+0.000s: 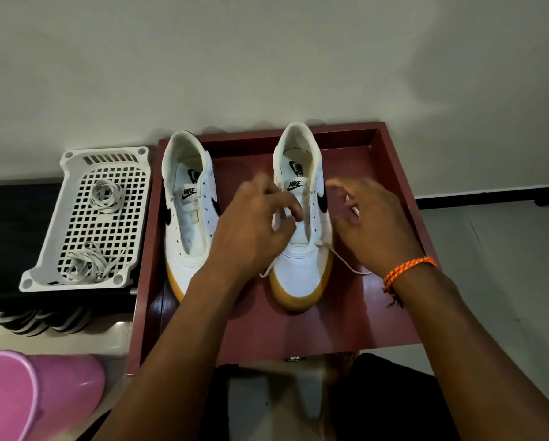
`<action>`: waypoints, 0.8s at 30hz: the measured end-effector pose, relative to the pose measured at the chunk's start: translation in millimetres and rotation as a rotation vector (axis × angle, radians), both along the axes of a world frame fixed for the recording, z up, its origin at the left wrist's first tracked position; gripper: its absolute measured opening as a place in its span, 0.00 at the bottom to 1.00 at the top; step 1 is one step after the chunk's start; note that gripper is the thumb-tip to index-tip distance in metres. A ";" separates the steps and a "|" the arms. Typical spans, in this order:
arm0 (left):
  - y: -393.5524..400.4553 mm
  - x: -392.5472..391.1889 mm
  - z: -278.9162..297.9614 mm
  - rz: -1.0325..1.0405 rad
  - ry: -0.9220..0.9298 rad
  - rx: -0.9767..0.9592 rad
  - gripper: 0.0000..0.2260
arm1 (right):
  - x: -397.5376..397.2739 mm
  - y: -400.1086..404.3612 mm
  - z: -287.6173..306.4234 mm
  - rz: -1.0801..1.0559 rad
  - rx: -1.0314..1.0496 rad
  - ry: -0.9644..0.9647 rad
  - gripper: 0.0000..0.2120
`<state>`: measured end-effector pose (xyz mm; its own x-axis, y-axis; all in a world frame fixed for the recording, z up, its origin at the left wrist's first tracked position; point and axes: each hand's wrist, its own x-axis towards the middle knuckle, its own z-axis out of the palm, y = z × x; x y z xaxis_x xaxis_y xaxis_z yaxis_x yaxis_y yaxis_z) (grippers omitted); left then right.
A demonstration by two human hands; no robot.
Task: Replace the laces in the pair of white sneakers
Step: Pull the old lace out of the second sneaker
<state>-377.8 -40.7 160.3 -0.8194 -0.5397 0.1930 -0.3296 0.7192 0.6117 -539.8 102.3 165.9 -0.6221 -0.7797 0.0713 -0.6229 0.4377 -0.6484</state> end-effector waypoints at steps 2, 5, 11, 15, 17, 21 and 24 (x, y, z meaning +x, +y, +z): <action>4.1 1.4 1.9 -0.091 -0.176 0.020 0.09 | 7.7 -2.2 6.3 0.171 0.019 -0.127 0.39; 4.7 1.1 0.6 -0.133 -0.297 0.058 0.14 | 13.0 -2.8 0.3 0.320 0.151 -0.211 0.42; 13.5 -7.7 0.5 -0.042 -0.219 0.150 0.03 | 11.3 -2.3 -12.2 0.304 0.137 -0.238 0.33; 12.9 -6.1 4.1 -0.036 -0.151 0.480 0.11 | 13.0 -3.6 -9.7 0.242 0.130 -0.216 0.31; 11.4 -5.0 7.2 0.057 -0.061 0.697 0.12 | 13.9 -3.3 -8.4 0.225 0.135 -0.202 0.30; 9.3 -2.5 12.6 0.243 0.140 1.208 0.17 | 12.9 -4.2 -9.0 0.198 0.128 -0.188 0.30; -1.8 5.1 14.2 0.353 0.311 1.526 0.14 | 12.5 -4.0 -9.5 0.188 0.108 -0.187 0.30</action>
<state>-372.7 -42.4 174.5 -0.6509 -0.5201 -0.5530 -0.0706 -0.6838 0.7263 -527.3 98.3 156.4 -0.4607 -0.8793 -0.1206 -0.5739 0.3988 -0.7152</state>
